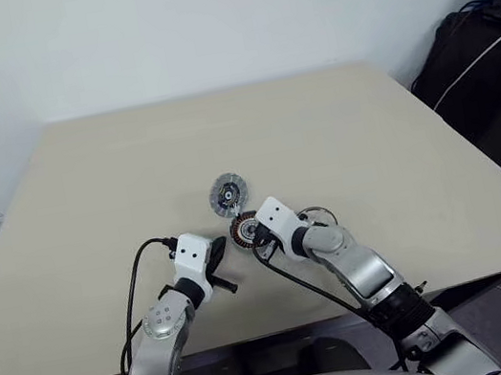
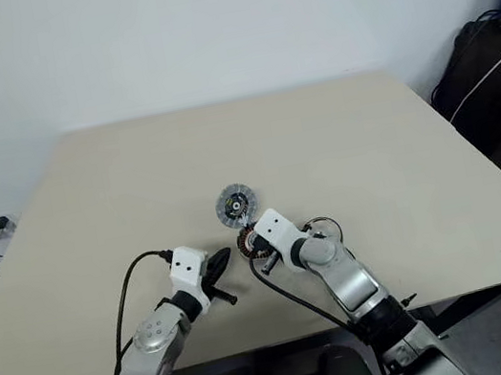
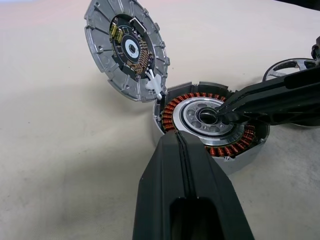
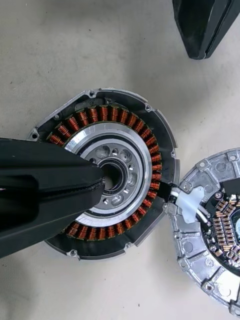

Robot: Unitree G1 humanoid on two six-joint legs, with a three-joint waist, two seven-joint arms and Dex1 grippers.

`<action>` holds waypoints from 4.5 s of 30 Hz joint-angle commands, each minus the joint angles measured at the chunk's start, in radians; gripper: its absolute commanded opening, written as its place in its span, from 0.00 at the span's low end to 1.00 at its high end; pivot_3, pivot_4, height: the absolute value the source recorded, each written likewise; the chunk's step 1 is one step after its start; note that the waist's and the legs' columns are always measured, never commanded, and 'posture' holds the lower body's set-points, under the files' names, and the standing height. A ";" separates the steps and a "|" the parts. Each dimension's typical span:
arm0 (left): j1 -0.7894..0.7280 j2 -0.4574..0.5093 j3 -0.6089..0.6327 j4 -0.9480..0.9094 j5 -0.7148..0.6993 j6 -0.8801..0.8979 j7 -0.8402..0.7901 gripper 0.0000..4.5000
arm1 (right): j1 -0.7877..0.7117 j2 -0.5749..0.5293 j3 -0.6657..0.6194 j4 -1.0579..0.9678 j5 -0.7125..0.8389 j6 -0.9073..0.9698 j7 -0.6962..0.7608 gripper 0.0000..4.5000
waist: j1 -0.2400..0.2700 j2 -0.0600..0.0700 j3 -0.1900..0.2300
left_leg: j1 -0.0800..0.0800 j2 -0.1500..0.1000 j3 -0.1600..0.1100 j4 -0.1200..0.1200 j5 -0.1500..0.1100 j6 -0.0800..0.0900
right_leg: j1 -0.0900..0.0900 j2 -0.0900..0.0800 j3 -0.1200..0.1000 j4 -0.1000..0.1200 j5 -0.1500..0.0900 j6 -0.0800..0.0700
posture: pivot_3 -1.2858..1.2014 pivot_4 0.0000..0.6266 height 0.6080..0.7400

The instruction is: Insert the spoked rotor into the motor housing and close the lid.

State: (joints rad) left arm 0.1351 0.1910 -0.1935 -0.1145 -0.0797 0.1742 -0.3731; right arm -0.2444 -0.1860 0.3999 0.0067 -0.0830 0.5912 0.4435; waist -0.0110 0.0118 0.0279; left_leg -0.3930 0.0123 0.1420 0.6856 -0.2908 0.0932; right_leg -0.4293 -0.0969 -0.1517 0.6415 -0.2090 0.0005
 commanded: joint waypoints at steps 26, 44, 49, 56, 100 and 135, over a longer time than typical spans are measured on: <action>-0.011 0.001 0.006 -0.023 -0.003 0.004 0.001 0.00 | -0.027 0.039 -0.058 0.085 0.013 -0.086 -0.038 0.01 | 0.000 0.002 -0.003 | 0.003 0.000 0.000 0.000 0.001 -0.001 | 0.002 -0.001 0.000 0.001 -0.001 -0.001 | 0.52 0.00 1.00; -0.012 -0.012 0.002 -0.010 -0.001 -0.003 0.003 0.00 | -0.070 -0.019 0.044 -0.100 -0.036 0.166 0.011 0.01 | 0.000 0.002 -0.003 | -0.001 0.000 0.000 -0.001 0.000 0.000 | -0.001 0.000 -0.001 0.000 -0.001 -0.001 | 0.52 0.00 1.00; -0.010 -0.013 0.004 -0.008 0.000 -0.003 0.006 0.00 | -0.068 -0.038 0.059 -0.081 -0.033 0.204 0.023 0.01 | 0.000 0.002 -0.003 | -0.001 0.000 0.000 -0.001 0.000 0.000 | -0.001 0.000 -0.001 0.000 -0.001 -0.001 | 0.52 0.00 1.00; -0.008 -0.014 0.004 -0.012 0.000 0.000 0.009 0.00 | -0.081 -0.035 0.059 -0.046 -0.039 0.220 0.006 0.01 | 0.000 0.002 -0.003 | 0.000 0.000 0.000 -0.001 0.000 0.000 | 0.000 -0.001 -0.001 0.000 -0.001 -0.001 | 0.52 0.00 1.00; 0.004 -0.014 -0.001 -0.015 0.003 -0.004 0.009 0.00 | -0.158 -0.010 0.072 0.013 -0.067 0.138 -0.015 0.35 | 0.000 0.002 0.002 | -0.001 0.000 0.000 -0.002 0.000 0.001 | -0.001 -0.001 -0.002 -0.001 -0.001 -0.001 | 0.52 0.00 1.00; 0.004 -0.023 -0.002 -0.005 0.001 -0.008 0.016 0.00 | -0.208 -0.024 0.108 0.003 -0.061 0.274 0.069 0.00 | 0.000 0.002 0.002 | -0.001 0.000 0.000 -0.002 -0.001 0.001 | -0.001 -0.001 -0.002 -0.003 -0.001 -0.001 | 0.52 0.00 1.00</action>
State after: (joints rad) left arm 0.1469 0.1707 -0.1962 -0.1112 -0.0808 0.1855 -0.3584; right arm -0.4508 -0.2105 0.5121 0.0427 -0.1478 0.8605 0.5093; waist -0.0112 0.0139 0.0302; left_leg -0.3941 0.0125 0.1416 0.6838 -0.2918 0.0946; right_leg -0.4302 -0.0980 -0.1539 0.6389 -0.2097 -0.0001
